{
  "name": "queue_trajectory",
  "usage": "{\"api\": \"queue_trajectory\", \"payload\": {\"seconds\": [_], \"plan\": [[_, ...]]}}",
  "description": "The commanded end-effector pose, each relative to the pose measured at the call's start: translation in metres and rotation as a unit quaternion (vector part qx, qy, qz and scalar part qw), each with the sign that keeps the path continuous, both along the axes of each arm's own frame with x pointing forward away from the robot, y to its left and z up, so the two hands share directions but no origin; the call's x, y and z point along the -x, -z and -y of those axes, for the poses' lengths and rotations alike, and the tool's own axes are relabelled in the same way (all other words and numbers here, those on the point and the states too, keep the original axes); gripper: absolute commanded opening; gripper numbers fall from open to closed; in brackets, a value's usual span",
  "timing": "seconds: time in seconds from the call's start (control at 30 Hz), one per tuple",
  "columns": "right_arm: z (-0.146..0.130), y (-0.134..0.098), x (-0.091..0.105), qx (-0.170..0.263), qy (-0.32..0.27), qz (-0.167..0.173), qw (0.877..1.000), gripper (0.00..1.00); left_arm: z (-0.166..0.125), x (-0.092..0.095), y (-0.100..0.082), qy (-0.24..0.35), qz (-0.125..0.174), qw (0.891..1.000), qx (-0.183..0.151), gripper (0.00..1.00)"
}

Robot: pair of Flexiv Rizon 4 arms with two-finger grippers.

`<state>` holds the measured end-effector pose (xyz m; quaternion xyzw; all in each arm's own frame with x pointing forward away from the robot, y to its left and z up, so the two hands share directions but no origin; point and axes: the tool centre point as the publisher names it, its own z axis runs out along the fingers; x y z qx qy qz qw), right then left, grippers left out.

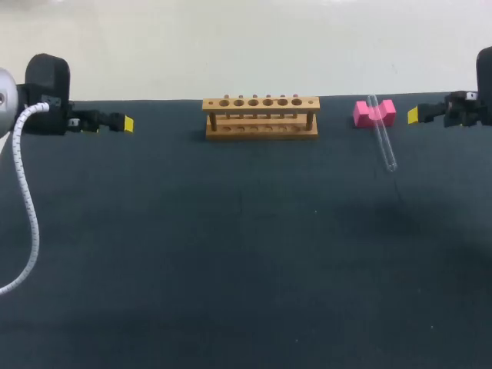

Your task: Grasp the test tube, adjust it, and insert it.

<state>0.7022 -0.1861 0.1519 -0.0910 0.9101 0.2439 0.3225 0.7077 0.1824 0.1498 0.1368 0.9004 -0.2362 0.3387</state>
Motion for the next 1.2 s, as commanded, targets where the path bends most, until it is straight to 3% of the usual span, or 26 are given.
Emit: {"api": "queue_trajectory", "payload": {"seconds": [0.03,0.47,0.93,1.2], "plan": [[0.0,-0.001,-0.001,0.001,-0.001,-0.003,1.0,1.0,-0.008,-0.009,0.008,0.037,0.017,0.999,0.032,1.0],[0.0,-0.001,-0.001,0.001,-0.001,-0.003,1.0,1.0,-0.029,-0.044,0.015,0.153,0.063,0.985,0.054,1.0],[0.0,-0.001,-0.001,0.001,-0.001,-0.003,1.0,1.0,-0.024,-0.07,0.028,0.277,0.18,0.941,0.08,1.0],[0.0,-0.001,-0.001,0.001,-0.001,-0.003,1.0,1.0,-0.012,-0.081,0.04,0.312,0.199,0.923,0.103,1.0]]}}
